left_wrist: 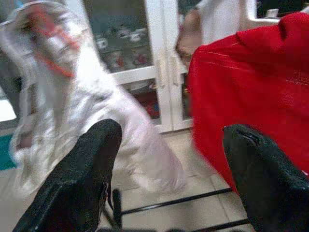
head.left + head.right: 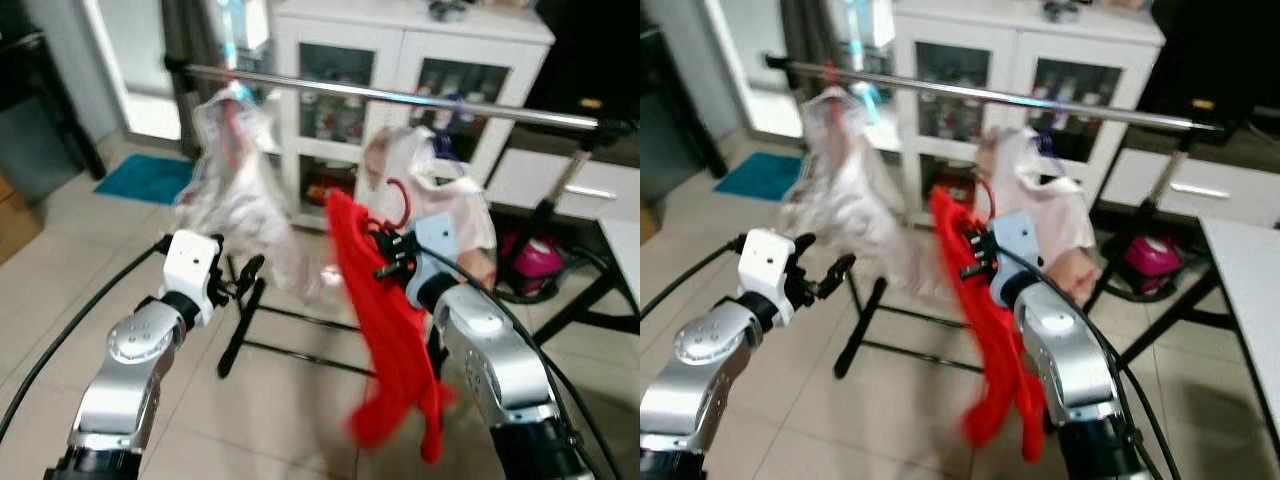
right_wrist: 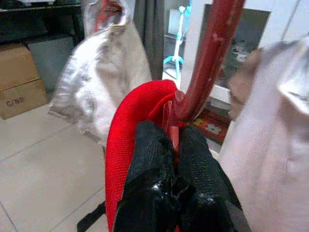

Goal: Hang hanger

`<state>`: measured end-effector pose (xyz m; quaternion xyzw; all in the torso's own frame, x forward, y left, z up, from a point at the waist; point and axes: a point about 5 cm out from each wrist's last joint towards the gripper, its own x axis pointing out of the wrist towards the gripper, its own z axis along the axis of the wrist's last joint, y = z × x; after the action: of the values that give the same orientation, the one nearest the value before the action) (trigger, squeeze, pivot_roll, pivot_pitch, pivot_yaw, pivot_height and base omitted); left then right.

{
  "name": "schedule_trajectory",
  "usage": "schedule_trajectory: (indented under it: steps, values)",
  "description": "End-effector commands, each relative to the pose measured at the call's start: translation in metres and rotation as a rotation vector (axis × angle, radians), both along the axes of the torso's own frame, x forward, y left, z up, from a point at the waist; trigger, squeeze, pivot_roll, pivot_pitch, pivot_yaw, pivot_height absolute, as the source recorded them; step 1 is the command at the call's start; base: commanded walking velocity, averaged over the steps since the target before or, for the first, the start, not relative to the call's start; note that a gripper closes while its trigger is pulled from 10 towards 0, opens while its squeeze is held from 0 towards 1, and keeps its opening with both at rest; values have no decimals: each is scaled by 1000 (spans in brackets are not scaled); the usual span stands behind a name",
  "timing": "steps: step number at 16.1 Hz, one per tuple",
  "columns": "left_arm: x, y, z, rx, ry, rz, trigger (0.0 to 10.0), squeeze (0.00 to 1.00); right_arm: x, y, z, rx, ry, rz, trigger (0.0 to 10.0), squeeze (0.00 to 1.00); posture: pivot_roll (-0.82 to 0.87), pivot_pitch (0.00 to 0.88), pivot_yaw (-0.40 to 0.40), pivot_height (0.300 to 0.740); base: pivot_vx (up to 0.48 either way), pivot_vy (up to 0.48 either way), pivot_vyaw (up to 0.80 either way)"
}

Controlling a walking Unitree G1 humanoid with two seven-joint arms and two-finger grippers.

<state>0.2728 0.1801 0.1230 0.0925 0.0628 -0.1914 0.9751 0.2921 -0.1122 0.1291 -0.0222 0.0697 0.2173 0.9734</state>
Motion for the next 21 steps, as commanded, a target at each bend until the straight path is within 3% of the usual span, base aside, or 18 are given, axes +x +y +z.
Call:
schedule_trajectory:
  steps: [1,8,11,16,21]
  values:
    - [1,-7,3,0,-12,-29,10000,0,0,-1,10,-7,-33,9,10000,0,-61,0,-10,740,394,0,0]
    - [-2,-4,4,54,-13,-61,10000,0,5,4,14,14,-38,-26,10000,0,-43,0,-11,740,393,0,0]
    - [-1,-4,6,74,-14,-85,10000,0,9,5,24,-39,-81,-42,10000,0,-39,0,-4,740,381,0,0]
    - [1,-2,9,97,-16,-116,10000,0,16,14,35,11,-93,-51,10000,0,-36,0,31,740,363,0,0]
    - [2,-25,26,-39,-60,-345,10000,0,29,11,42,-8,-75,-101,10000,0,-57,0,80,740,0,0,0]
